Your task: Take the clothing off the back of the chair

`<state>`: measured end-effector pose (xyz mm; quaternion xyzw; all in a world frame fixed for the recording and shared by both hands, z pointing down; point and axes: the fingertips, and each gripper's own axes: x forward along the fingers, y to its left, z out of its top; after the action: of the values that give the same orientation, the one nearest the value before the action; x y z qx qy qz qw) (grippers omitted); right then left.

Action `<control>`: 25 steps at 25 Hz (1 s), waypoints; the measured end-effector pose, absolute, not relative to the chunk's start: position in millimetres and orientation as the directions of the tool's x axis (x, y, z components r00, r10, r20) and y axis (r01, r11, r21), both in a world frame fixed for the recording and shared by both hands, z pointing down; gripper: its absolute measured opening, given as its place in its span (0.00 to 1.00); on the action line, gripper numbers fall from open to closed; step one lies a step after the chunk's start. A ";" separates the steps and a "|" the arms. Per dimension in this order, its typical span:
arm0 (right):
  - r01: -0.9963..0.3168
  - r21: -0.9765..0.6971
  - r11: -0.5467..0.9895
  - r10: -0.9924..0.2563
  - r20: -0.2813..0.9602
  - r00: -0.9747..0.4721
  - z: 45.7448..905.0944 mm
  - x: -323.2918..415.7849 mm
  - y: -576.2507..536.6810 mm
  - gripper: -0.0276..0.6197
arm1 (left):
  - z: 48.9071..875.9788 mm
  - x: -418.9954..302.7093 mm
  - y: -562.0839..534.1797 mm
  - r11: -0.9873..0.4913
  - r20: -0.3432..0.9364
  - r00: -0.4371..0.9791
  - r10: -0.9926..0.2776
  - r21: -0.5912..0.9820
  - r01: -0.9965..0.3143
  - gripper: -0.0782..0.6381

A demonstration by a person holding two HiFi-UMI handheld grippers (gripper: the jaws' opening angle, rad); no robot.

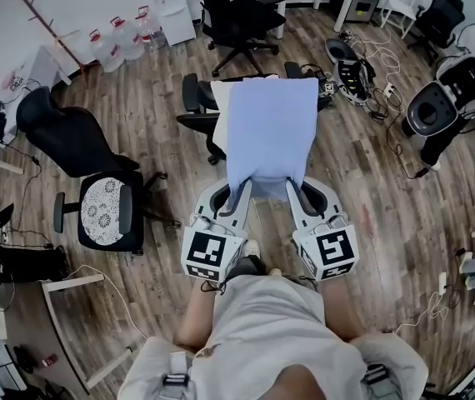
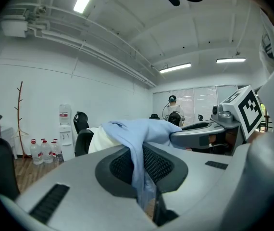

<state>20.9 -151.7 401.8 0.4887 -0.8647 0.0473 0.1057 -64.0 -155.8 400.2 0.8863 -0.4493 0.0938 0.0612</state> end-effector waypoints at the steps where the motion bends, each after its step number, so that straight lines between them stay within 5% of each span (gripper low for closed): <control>1: -0.854 0.021 0.520 -0.834 0.227 -0.502 401.2 21.3 -150.9 0.10 | 399.7 -63.6 -154.7 -0.587 0.220 0.577 -0.787 0.023 -0.809 0.17; 25: -0.839 0.034 0.543 -0.829 0.183 -0.529 389.2 30.2 -138.5 0.10 | 389.5 -55.7 -139.0 -0.564 0.190 0.554 -0.810 0.003 -0.826 0.17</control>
<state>30.2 -138.5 389.2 0.4771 -0.8738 0.0293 0.0887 -55.7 -139.0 389.5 0.8804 -0.4646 0.0836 0.0457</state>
